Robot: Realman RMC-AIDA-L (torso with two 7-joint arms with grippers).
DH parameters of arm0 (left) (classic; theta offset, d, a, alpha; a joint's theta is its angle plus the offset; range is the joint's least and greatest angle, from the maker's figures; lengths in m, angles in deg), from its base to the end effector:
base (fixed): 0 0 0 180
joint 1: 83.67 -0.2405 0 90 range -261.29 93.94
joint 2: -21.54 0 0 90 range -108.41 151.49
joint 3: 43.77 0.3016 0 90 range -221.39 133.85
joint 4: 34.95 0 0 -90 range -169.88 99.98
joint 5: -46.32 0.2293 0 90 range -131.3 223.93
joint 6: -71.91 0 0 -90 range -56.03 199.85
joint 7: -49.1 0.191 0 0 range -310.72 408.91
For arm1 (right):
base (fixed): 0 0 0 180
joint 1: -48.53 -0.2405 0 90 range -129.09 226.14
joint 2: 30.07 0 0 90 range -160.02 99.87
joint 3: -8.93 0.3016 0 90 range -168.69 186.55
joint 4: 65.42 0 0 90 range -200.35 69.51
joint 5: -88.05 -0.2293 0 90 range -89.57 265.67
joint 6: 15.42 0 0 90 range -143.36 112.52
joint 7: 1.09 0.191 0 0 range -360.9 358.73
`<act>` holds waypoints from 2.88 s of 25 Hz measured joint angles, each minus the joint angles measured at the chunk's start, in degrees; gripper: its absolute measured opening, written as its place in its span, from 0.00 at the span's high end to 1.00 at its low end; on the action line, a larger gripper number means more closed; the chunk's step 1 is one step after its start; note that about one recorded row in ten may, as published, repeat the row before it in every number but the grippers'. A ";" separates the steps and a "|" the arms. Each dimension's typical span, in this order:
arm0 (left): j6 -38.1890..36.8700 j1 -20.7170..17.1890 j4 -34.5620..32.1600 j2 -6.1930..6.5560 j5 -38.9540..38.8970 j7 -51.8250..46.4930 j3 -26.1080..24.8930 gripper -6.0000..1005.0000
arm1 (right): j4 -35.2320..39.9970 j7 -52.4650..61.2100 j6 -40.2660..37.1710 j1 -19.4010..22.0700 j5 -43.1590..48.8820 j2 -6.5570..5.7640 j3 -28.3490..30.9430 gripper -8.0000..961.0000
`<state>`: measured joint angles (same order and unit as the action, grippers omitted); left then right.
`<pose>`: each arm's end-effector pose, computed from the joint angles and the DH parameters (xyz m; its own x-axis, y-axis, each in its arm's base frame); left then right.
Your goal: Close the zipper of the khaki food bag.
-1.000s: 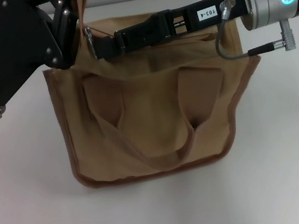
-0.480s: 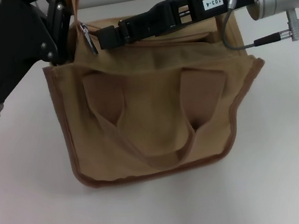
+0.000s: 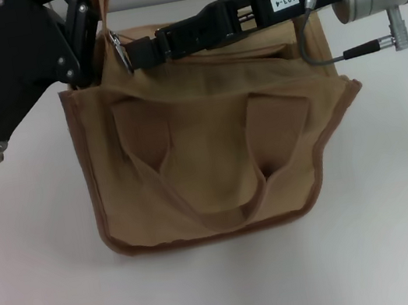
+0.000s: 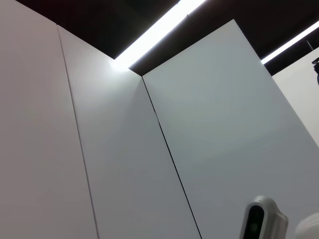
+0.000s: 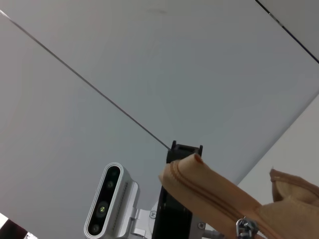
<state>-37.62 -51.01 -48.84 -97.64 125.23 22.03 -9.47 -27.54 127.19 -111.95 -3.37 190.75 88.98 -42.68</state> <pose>-0.2166 0.3613 -0.0148 0.4043 -0.5136 0.7568 0.1958 -0.7597 -0.6201 0.0902 0.4215 -0.0735 0.5789 -0.7369 -0.3491 -0.5801 -0.6731 0.4587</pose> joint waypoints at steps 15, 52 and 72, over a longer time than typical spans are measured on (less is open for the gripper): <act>1.80 0.30 1.24 0.00 -0.71 0.10 -0.47 0.99 | -0.27 1.49 0.65 -1.81 0.26 0.00 -1.47 0.37; 1.04 1.17 2.73 0.00 -0.78 0.53 0.07 0.99 | -0.43 1.25 6.22 -3.30 0.36 0.21 -4.67 0.56; 1.02 0.91 2.73 0.00 -0.78 0.61 -0.32 0.99 | 0.23 1.27 6.93 -2.79 0.43 0.17 -5.68 0.88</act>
<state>-36.61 -50.10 -46.11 -97.64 124.45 22.65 -9.79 -27.31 128.46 -105.02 -6.16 191.18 89.15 -48.36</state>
